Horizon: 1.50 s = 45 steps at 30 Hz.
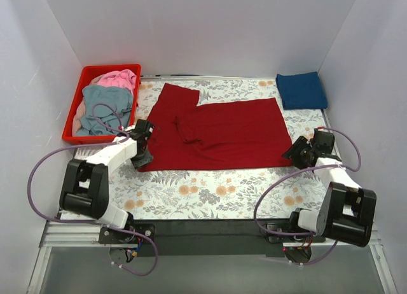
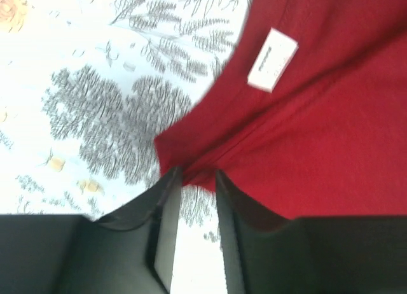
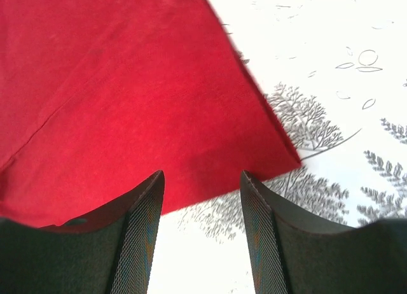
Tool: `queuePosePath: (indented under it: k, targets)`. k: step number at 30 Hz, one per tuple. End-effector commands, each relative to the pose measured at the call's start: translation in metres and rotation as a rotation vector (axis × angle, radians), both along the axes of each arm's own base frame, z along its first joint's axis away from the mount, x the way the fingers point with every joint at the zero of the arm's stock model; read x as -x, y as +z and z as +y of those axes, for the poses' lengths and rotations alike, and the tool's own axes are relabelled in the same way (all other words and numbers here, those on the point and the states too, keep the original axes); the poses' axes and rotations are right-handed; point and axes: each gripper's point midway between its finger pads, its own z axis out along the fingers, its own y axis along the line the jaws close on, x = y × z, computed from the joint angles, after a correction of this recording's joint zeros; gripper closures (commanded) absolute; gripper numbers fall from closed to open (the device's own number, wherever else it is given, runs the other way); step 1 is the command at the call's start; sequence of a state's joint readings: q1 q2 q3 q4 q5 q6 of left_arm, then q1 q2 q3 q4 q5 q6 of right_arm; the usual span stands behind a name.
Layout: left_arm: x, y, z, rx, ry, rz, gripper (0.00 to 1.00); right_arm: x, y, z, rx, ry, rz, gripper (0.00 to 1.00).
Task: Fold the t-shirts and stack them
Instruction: Fold the tshirt
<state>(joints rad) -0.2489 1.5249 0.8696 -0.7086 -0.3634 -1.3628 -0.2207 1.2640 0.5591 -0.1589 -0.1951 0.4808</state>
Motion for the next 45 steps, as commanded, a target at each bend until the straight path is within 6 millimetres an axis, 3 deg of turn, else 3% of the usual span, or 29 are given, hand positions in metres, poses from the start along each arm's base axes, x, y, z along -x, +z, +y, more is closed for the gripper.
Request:
queuePosePath:
  k: [1, 4, 6, 8, 10, 13, 17, 19, 20, 24, 25, 28, 29, 32, 38, 41, 45]
  targets:
    - [0.006, 0.028, -0.008, 0.085, 0.027, -0.068, 0.72, -0.008, 0.028, 0.019, 0.055, 0.121, -0.092, 0.42]
    - [-0.004, 0.049, -0.025, 0.169, 0.003, -0.14, 0.65, -0.028, 0.059, 0.058, 0.067, 0.289, -0.215, 0.42]
    - [-0.014, 0.067, -0.038, 0.206, -0.031, -0.183, 0.63, -0.036, 0.063, 0.071, 0.082, 0.346, -0.23, 0.42]
    - [-0.026, 0.084, -0.05, 0.237, -0.057, -0.225, 0.63, -0.048, 0.07, 0.074, 0.082, 0.357, -0.25, 0.42]
    - [-0.037, 0.093, -0.062, 0.255, -0.099, -0.261, 0.63, -0.058, 0.064, 0.071, 0.103, 0.35, -0.236, 0.42]
    - [-0.056, 0.092, -0.071, 0.273, -0.121, -0.281, 0.64, -0.072, 0.058, 0.069, 0.109, 0.349, -0.222, 0.41]
    - [-0.077, 0.071, -0.074, 0.256, -0.124, -0.281, 0.69, -0.084, 0.046, 0.062, 0.109, 0.331, -0.202, 0.41]
    - [-0.083, 0.051, -0.072, 0.229, -0.113, -0.252, 0.71, -0.084, 0.035, 0.065, 0.086, 0.343, -0.178, 0.41]
    - [-0.084, 0.043, -0.069, 0.216, -0.107, -0.239, 0.73, -0.087, 0.032, 0.049, 0.083, 0.302, -0.172, 0.42]
    - [-0.082, 0.012, -0.045, 0.173, -0.023, -0.173, 0.76, -0.083, 0.007, 0.034, 0.066, 0.276, -0.113, 0.41]
    - [-0.069, -0.002, -0.038, 0.165, 0.0, -0.109, 0.76, -0.081, 0.001, 0.027, 0.058, 0.259, -0.097, 0.41]
    - [-0.046, -0.018, -0.021, 0.159, 0.052, -0.045, 0.79, -0.069, -0.017, 0.016, 0.03, 0.211, -0.038, 0.41]
    - [-0.028, -0.028, -0.016, 0.158, 0.064, -0.005, 0.79, -0.065, -0.021, 0.014, 0.021, 0.194, -0.023, 0.41]
    - [-0.003, -0.033, -0.002, 0.163, 0.109, 0.016, 0.8, -0.054, -0.032, 0.007, 0.025, 0.158, 0.015, 0.41]
    - [0.016, -0.026, 0.016, 0.148, 0.163, -0.001, 0.81, -0.05, -0.025, -0.003, 0.054, 0.115, 0.011, 0.4]
    - [0.01, -0.02, 0.011, 0.181, 0.142, -0.023, 0.76, -0.055, -0.015, 0.005, 0.037, 0.15, -0.027, 0.4]
    - [-0.012, -0.004, -0.004, 0.24, 0.088, -0.086, 0.69, -0.072, 0.015, 0.036, 0.039, 0.323, -0.137, 0.4]
